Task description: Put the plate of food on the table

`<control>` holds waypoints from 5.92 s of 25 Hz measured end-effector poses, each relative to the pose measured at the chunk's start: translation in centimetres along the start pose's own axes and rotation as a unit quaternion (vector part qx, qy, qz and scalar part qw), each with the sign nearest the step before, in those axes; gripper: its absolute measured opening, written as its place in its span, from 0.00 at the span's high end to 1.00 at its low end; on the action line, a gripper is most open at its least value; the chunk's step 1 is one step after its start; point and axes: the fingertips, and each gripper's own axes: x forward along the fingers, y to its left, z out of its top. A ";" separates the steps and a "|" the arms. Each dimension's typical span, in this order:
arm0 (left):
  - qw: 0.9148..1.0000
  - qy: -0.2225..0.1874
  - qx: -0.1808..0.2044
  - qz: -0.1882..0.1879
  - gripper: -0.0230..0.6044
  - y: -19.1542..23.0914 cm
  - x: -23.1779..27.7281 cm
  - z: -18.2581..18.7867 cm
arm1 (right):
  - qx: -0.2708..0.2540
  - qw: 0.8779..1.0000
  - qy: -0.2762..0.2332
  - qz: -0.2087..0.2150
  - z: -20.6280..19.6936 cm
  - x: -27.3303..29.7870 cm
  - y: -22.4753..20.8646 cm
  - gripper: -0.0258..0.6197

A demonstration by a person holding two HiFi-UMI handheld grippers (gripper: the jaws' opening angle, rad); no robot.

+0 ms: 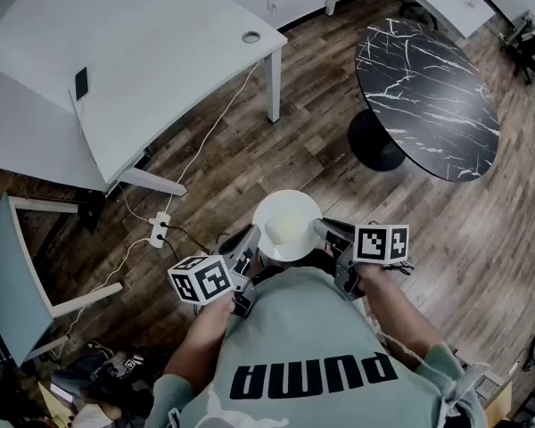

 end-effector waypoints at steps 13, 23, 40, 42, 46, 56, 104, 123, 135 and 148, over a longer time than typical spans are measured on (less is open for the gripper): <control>0.998 0.045 0.036 -0.002 0.92 -5.9 6.3 -1.3 | 0.031 0.999 -0.036 0.004 3.2 -6.2 -4.9 0.89; 0.995 0.073 0.070 -0.008 0.92 -9.7 10.9 -2.4 | 0.049 0.996 -0.073 0.011 5.3 -10.3 -8.6 0.89; 0.986 0.114 0.121 -0.027 0.92 -14.8 16.6 -4.2 | 0.079 0.987 -0.138 0.002 6.5 -16.2 -13.0 0.89; 0.984 0.119 0.126 -0.030 0.92 -15.1 17.0 -4.2 | 0.085 0.986 -0.145 0.000 6.7 -16.5 -13.2 0.89; 0.982 0.128 0.130 -0.042 0.92 -15.7 18.5 -3.7 | 0.095 0.983 -0.157 -0.007 7.4 -16.8 -14.1 0.89; 0.968 0.186 0.139 -0.095 0.92 -17.0 25.2 -2.2 | 0.133 0.968 -0.204 -0.066 10.9 -18.6 -17.2 0.89; 0.905 0.306 0.164 -0.247 0.92 -21.9 43.5 6.6 | 0.209 0.900 -0.325 -0.204 25.7 -21.0 -22.8 0.88; 0.898 0.345 0.180 -0.207 0.92 -26.2 54.4 3.3 | 0.251 0.893 -0.318 -0.195 30.3 -26.3 -32.7 0.88; 0.895 0.353 0.189 -0.194 0.92 -27.9 60.3 0.5 | 0.258 0.890 -0.318 -0.200 31.9 -29.0 -38.5 0.88; 0.896 0.355 0.210 -0.167 0.91 -26.4 65.5 -3.4 | 0.271 0.890 -0.308 -0.200 31.5 -29.3 -45.0 0.88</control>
